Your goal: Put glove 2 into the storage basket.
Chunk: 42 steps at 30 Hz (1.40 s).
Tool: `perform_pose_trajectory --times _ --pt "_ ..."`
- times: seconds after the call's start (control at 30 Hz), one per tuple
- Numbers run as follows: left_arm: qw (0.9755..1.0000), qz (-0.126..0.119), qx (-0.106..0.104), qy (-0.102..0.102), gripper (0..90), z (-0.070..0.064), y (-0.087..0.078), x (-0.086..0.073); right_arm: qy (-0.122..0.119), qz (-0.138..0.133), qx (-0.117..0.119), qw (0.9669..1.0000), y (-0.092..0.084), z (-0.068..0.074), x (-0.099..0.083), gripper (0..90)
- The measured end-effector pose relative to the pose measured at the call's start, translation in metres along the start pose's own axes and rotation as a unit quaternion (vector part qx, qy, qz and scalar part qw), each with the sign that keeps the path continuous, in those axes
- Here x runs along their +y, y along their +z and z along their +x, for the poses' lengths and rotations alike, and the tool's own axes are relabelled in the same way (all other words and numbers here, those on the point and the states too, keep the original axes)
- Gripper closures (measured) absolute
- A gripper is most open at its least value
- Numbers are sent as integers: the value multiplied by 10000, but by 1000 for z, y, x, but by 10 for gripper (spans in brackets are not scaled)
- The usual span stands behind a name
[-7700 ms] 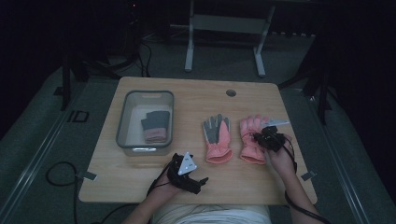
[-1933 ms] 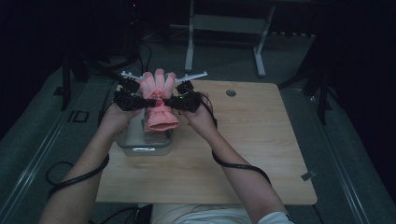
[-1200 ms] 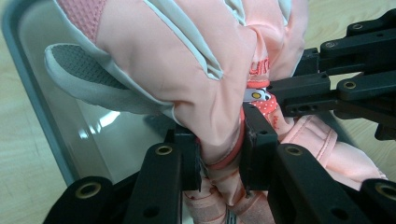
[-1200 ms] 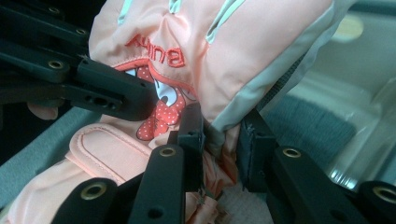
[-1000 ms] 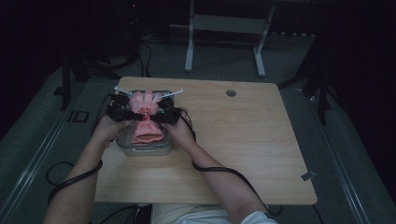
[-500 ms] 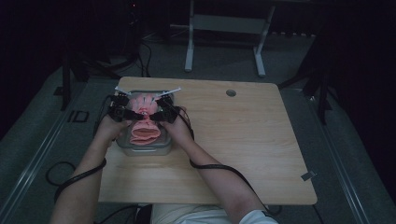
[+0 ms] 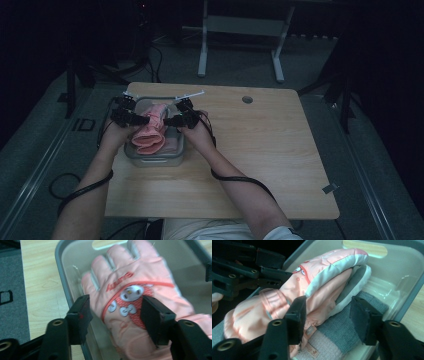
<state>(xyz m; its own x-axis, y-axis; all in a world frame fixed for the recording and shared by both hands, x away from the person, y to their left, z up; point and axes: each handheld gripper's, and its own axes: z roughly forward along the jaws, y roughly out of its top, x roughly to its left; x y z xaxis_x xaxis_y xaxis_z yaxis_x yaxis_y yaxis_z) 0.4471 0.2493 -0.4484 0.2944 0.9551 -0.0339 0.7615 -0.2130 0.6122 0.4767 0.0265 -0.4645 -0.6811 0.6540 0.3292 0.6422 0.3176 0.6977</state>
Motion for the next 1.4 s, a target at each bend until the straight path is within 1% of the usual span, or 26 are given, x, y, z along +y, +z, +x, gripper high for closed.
perform_pose_trajectory --times 0.07,0.1,0.13,0.17,0.23,0.27,0.3,0.33,0.37,0.4,0.43,0.47,0.57,0.67,0.77,0.8,0.87,0.93,0.97,1.0,1.03,1.13,1.2,1.27,1.33,1.4 --pt "9999 -68 130 44 371 -2 -5 1 -13 -29 55 10000 -4 -1 0 440" --pt "9999 -119 84 87 363 -3 -8 1 -55 -92 101 9999 -6 -1 0 418" --pt "9997 -197 14 129 325 -4 -11 1 -118 -141 145 9997 -8 -1 0 402" --pt "9995 -270 -12 152 279 -6 -14 2 -202 -157 145 9996 -10 -2 0 373" --pt "9989 -415 -135 187 241 -11 -19 2 -254 -162 221 9993 -14 -3 -1 315" --pt "9983 -504 -215 192 211 -15 -22 3 -246 -172 273 9992 -16 -3 -1 275" --pt "9974 -599 -310 245 171 -20 -25 2 -286 -167 314 9990 -18 -4 -1 245" --pt "9966 -676 -346 309 139 -25 -26 2 -327 -168 389 9986 -21 -4 -2 198" --pt "9959 -740 -354 376 136 -29 -27 1 -352 -215 433 9982 -24 -5 -2 180" --pt "9959 -740 -354 376 124 -29 -27 1 -352 -215 433 9982 -24 -5 -2 180" --pt "9939 -878 -456 481 124 -40 -29 0 -372 -258 433 9980 -27 -5 -2 178" --pt "9931 -926 -508 513 61 -45 -30 -1 -485 -381 304 9976 -35 -8 -4 172" --pt "9906 -1055 -594 640 40 -59 -32 -2 -517 -476 277 9971 -47 -13 -6 171" --pt "9876 -1171 -682 788 32 -74 -35 -3 -594 -491 229 9968 -60 -19 -10 171" --pt "9842 -1254 -821 944 32 -88 -38 -3 -667 -539 153 9962 -73 -26 -16 171" --pt "9829 -1263 -854 1031 32 -92 -39 -3 -687 -540 139 9961 -76 -29 -18 171" --pt "9799 -1312 -1001 1117 33 -102 -39 -4 -747 -544 68 9957 -84 -34 -23 171" --pt "9780 -1303 -1131 1171 33 -112 -37 -6 -809 -523 9 9954 -89 -40 -29 167" --pt "9773 -1296 -1125 1240 33 -116 -37 -7 -802 -516 -27 9954 -92 -43 -32 164" --pt "9772 -1255 -1131 1285 33 -120 -35 -8 -804 -518 -57 9954 -94 -47 -34 164" --pt "9769 -1258 -1144 1297 33 -125 -34 -9 -810 -501 -55 9954 -97 -50 -37 163" --pt "9746 -1215 -1176 1469 33 -139 -30 -13 -818 -500 -106 9953 -104 -59 -45 161" --pt "9723 -1225 -1228 1567 33 -147 -29 -15 -804 -498 -146 9954 -110 -64 -51 161" --pt "9699 -1233 -1352 1609 33 -154 -27 -17 -810 -506 -182 9953 -115 -70 -57 161" --pt "9679 -1257 -1425 1648 33 -161 -27 -20 -820 -513 -219 9951 -120 -74 -61 149" --pt "9650 -1304 -1528 1683 33 -168 -27 -23 -852 -546 -266 9945 -124 -77 -67 147"
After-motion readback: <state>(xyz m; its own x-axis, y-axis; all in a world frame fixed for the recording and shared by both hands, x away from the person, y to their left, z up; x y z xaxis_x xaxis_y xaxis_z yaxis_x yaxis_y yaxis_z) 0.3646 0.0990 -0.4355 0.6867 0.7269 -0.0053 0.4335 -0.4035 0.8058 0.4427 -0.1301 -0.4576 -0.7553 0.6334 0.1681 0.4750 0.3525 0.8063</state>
